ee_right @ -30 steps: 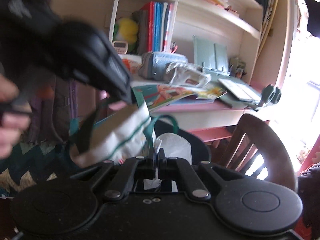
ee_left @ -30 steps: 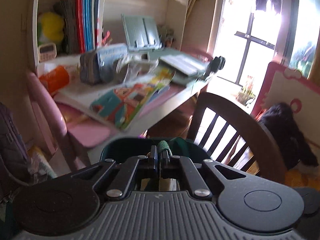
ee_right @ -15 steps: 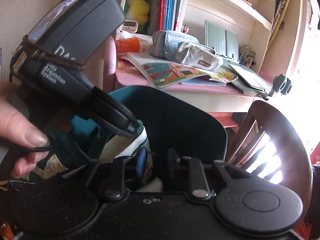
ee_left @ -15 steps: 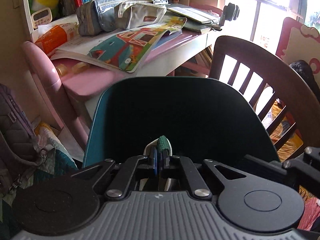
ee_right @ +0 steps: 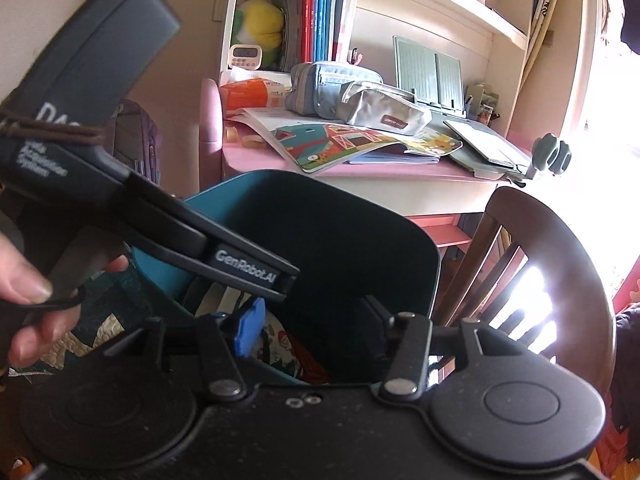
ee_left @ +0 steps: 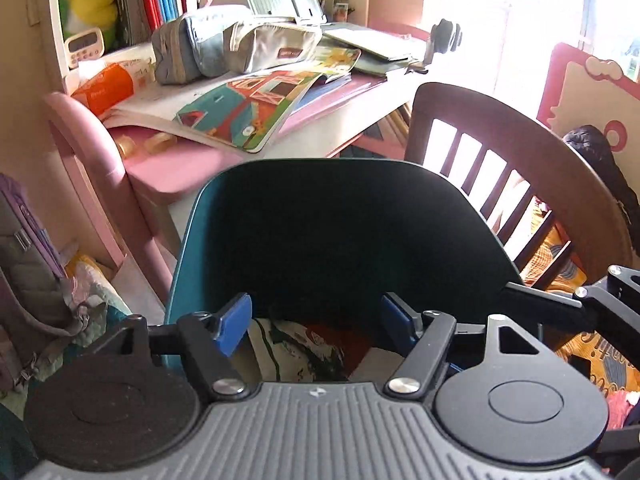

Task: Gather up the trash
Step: 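Open both tools to drop the tote bag and paper into the wastebasket, then move both open tools back down to the remaining trash under the bench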

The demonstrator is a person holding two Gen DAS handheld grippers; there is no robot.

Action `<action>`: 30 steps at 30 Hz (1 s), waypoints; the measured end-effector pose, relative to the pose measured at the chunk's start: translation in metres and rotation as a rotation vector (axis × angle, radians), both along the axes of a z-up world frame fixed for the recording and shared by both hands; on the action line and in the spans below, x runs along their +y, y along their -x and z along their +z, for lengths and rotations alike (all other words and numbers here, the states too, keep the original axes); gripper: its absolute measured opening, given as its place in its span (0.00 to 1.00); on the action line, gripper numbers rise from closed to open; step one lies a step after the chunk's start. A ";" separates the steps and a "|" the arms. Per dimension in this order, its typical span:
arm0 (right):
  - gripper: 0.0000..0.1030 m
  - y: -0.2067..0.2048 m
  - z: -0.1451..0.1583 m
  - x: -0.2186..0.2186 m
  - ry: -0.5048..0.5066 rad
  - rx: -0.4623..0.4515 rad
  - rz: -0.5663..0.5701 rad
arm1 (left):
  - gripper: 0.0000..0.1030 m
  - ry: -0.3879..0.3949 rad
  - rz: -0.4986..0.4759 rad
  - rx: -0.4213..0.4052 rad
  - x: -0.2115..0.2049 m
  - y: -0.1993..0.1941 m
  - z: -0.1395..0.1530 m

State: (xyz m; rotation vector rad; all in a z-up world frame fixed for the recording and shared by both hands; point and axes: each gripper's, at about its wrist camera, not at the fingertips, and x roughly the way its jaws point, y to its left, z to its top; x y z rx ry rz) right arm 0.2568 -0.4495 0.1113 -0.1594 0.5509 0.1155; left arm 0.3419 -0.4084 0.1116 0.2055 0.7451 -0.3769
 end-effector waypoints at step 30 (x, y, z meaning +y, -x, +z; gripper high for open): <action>0.58 0.085 0.054 0.065 -0.001 -0.145 0.068 | 0.96 0.121 0.018 -0.130 0.128 0.118 0.062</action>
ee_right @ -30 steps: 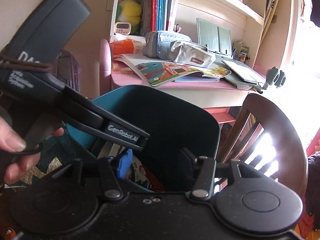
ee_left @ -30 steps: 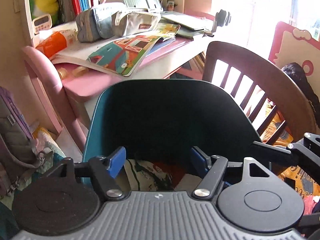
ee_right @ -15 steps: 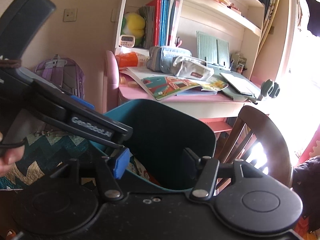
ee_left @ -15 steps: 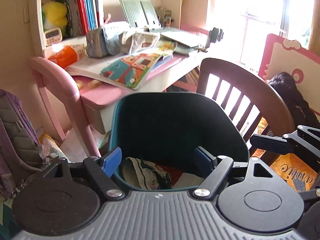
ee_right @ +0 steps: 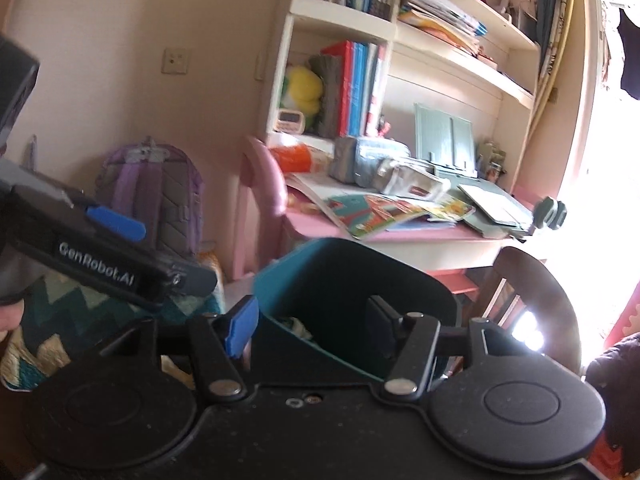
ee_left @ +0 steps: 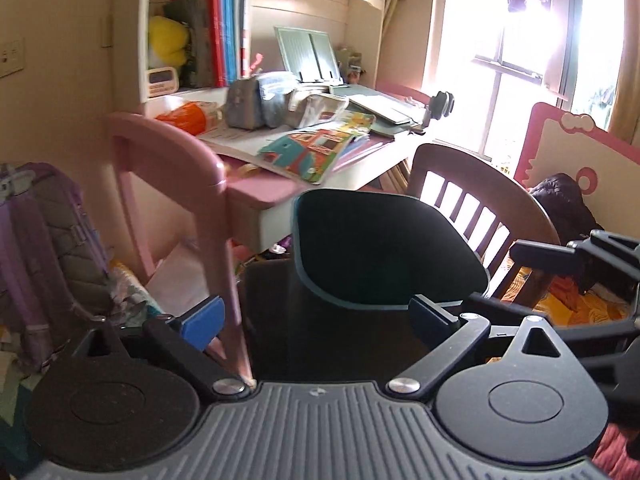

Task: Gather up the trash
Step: 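Move both open tools back down to the remaining trash under the bench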

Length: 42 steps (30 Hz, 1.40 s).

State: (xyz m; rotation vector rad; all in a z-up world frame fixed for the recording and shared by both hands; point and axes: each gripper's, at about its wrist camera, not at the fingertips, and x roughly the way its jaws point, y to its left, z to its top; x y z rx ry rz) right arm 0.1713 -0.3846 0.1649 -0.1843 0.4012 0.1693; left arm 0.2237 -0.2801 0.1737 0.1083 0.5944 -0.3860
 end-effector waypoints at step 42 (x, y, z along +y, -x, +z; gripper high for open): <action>0.62 -0.082 -0.338 0.349 -0.052 0.648 0.386 | 1.00 0.029 0.673 0.338 0.414 0.052 -0.305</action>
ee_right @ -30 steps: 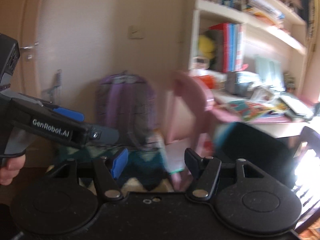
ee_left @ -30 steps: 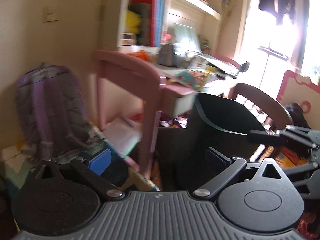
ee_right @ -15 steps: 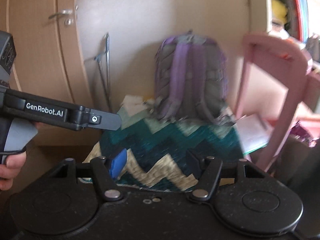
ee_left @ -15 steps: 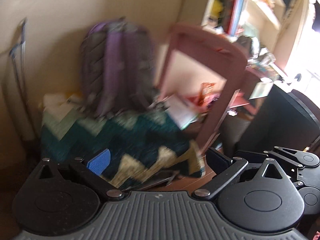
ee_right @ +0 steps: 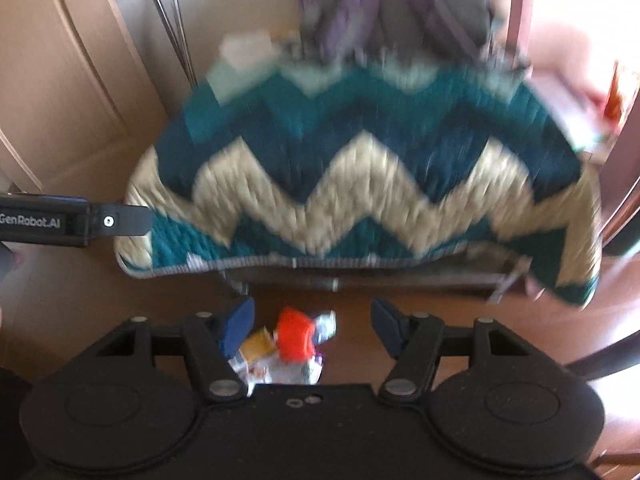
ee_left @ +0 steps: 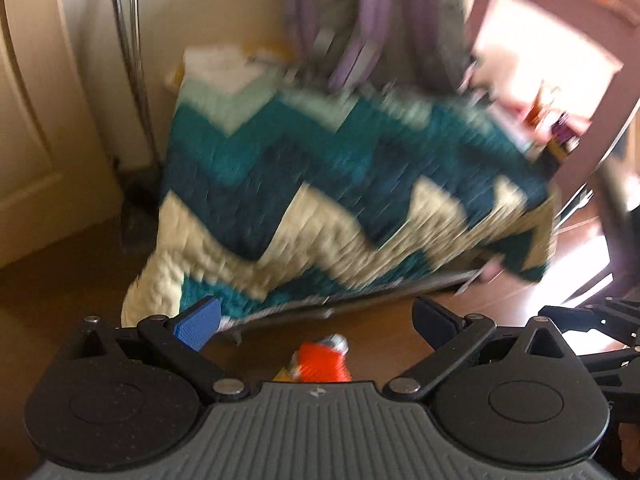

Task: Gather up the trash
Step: 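Move both open tools back down to the remaining trash under the bench, then grasp the orange mesh net with the left tool while the right tool grasps the clear plastic tray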

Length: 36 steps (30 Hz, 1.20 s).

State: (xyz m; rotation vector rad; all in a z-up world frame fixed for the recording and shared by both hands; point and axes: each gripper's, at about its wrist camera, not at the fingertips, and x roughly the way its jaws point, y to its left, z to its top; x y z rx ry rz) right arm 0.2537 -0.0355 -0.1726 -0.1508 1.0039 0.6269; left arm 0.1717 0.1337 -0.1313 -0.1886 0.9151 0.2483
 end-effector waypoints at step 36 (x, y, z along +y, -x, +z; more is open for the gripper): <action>0.58 -0.002 -0.353 0.087 0.483 0.243 0.545 | 0.91 0.239 -0.035 0.522 0.025 -0.139 -0.385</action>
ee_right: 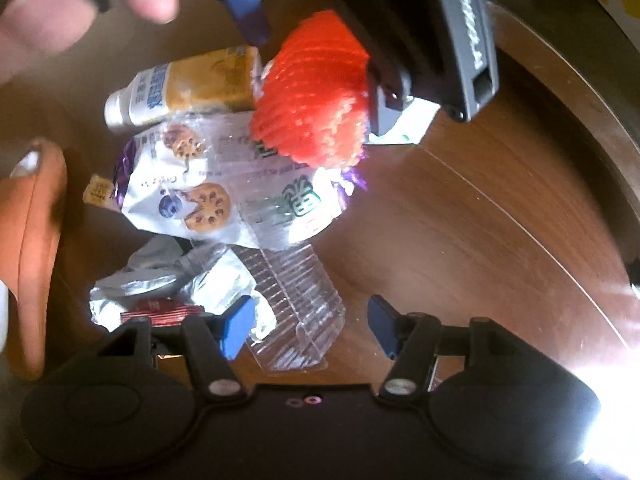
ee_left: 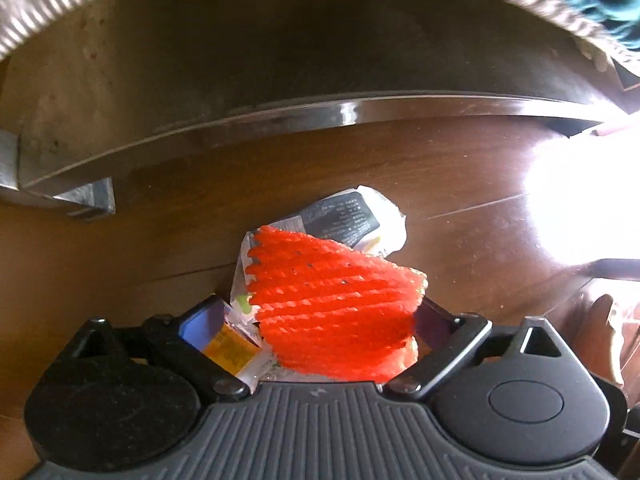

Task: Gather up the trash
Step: 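Grasp the orange mesh net with the left tool while the right tool grasps the clear plastic tray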

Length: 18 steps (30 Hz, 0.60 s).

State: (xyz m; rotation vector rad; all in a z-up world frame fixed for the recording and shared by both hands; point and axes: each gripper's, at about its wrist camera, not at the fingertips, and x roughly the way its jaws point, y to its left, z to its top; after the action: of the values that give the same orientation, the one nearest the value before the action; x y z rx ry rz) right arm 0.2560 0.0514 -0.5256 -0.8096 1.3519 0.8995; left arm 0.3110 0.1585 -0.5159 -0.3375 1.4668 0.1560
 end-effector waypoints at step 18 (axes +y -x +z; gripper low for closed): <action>0.01 0.010 0.020 -0.002 0.062 -0.103 0.051 | 0.23 0.072 0.054 0.056 0.027 0.010 0.014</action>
State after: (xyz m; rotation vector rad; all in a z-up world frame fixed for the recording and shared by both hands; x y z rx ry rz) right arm 0.2463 0.0498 -0.5055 -0.9297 1.2791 0.8475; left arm 0.3011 0.1855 -0.5023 -0.4338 1.5216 0.1571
